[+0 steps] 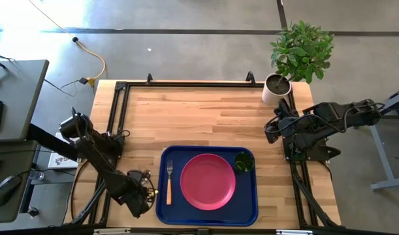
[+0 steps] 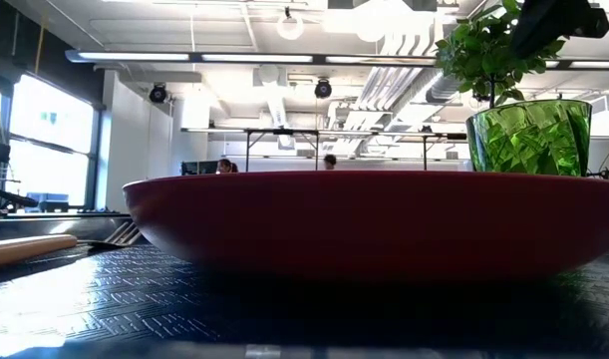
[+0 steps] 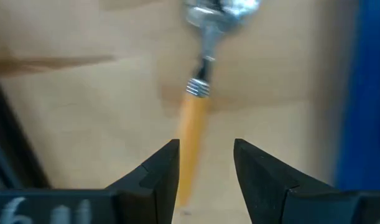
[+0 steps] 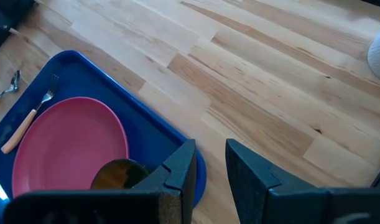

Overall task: Pick and place plate/cup/fork/spoon on tray
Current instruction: Put the yellow spoon on the blue tray to the left of the pink plate

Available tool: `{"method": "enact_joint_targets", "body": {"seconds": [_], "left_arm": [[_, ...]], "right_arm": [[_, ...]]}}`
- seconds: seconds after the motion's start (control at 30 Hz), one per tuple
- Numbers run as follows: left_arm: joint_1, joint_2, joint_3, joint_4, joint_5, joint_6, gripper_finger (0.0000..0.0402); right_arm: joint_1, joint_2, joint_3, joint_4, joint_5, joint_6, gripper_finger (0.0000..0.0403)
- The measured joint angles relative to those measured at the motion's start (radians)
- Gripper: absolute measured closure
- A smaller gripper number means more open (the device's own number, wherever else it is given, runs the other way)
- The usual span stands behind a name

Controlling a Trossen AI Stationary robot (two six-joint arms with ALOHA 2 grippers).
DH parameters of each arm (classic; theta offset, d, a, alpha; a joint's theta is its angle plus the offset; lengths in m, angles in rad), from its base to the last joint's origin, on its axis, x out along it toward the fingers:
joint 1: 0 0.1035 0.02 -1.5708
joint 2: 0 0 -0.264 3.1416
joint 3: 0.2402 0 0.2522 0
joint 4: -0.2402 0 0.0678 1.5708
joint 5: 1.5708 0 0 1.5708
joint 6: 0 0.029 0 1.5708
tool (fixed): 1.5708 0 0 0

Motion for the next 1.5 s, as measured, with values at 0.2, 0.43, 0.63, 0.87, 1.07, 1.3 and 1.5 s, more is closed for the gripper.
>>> {"method": "enact_joint_targets", "body": {"seconds": [0.2,0.43,0.63,0.87,1.07,1.3,1.5], "left_arm": [[0.010,0.000,-0.057,0.005,0.050,-0.014,0.0265],[0.010,0.000,-0.117,0.154,0.041,-0.006,0.0266],[0.011,0.000,-0.154,0.168,0.050,-0.006,0.0266],[0.026,-0.006,-0.183,0.224,0.057,0.009,0.0301],[0.036,-0.005,-0.183,0.228,0.058,0.012,0.0363],[0.036,-0.003,-0.173,0.218,0.053,0.012,0.0363],[0.036,0.004,-0.137,0.220,0.010,0.013,0.0363]], "right_arm": [[0.000,0.000,0.000,0.000,-0.013,0.000,0.0324],[0.000,0.000,0.000,0.000,-0.017,0.000,0.0324],[0.000,0.000,0.000,0.002,-0.017,0.000,0.0324],[0.000,0.000,0.000,0.003,-0.017,0.000,0.0324],[0.000,0.000,0.000,0.004,-0.016,0.006,0.0324],[0.000,0.000,0.000,0.004,-0.016,0.007,0.0324],[0.000,0.000,0.000,0.014,-0.016,0.007,0.0324]]}}
